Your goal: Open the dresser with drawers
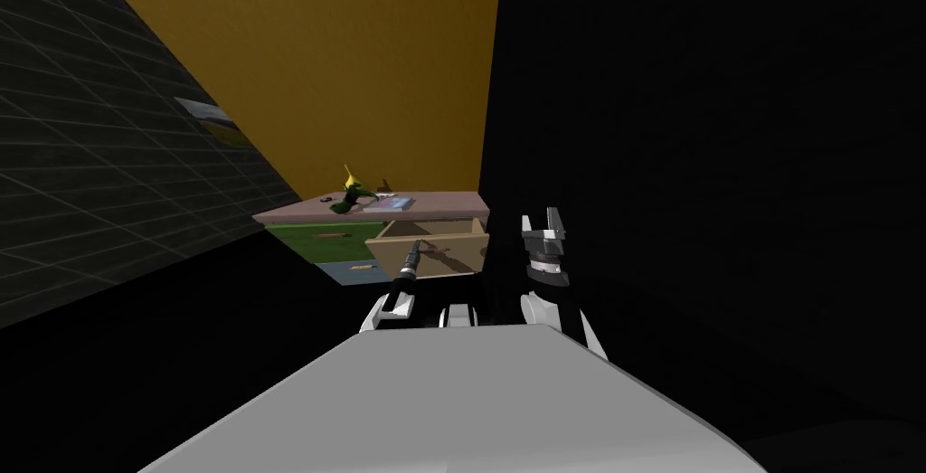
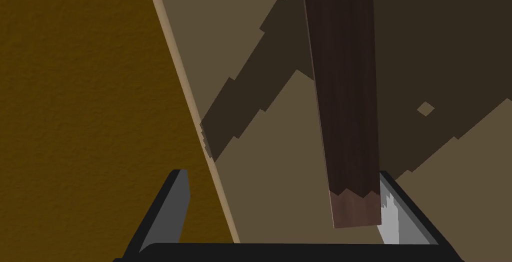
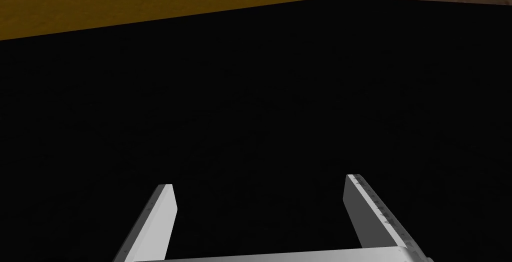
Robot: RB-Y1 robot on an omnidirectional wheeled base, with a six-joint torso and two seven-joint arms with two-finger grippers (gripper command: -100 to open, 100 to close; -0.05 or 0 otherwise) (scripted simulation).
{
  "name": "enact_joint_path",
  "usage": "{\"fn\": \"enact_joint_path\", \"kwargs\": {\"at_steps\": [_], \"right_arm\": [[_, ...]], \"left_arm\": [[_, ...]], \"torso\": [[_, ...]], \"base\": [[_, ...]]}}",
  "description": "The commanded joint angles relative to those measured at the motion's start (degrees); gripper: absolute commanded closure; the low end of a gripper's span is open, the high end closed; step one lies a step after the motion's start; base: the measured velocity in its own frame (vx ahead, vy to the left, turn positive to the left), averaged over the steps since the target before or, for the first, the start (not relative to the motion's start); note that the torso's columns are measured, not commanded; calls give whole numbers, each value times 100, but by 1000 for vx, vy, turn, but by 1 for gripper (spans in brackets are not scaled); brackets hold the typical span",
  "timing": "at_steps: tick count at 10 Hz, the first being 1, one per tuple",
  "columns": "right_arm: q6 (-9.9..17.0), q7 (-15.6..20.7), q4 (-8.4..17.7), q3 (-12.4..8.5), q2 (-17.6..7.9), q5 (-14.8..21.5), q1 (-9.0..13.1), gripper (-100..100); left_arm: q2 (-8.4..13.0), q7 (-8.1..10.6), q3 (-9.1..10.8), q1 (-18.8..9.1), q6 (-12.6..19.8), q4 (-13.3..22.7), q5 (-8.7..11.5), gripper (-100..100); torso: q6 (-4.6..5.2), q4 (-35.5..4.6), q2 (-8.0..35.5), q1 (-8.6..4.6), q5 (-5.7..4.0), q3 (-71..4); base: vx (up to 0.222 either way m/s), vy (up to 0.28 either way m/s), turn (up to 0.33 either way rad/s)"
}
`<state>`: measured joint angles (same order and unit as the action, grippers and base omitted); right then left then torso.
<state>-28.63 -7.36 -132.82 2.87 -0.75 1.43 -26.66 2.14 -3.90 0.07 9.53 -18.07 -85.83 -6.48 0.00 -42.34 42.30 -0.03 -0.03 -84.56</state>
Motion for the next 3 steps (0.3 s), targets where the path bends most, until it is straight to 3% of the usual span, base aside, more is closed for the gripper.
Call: {"fn": "enact_joint_path", "kwargs": {"at_steps": [1, 3], "right_arm": [[0, 0, 0, 0, 0, 0, 0, 0], [0, 0, 0, 0, 0, 0, 0, 0]], "left_arm": [[0, 0, 0, 2, 2, 2, 0, 0], [0, 0, 0, 4, 3, 4, 0, 0]], "torso": [[0, 2, -1, 1, 1, 0], [1, 4, -2, 2, 3, -1]], "base": [[0, 0, 0], [0, 0, 0]]}}
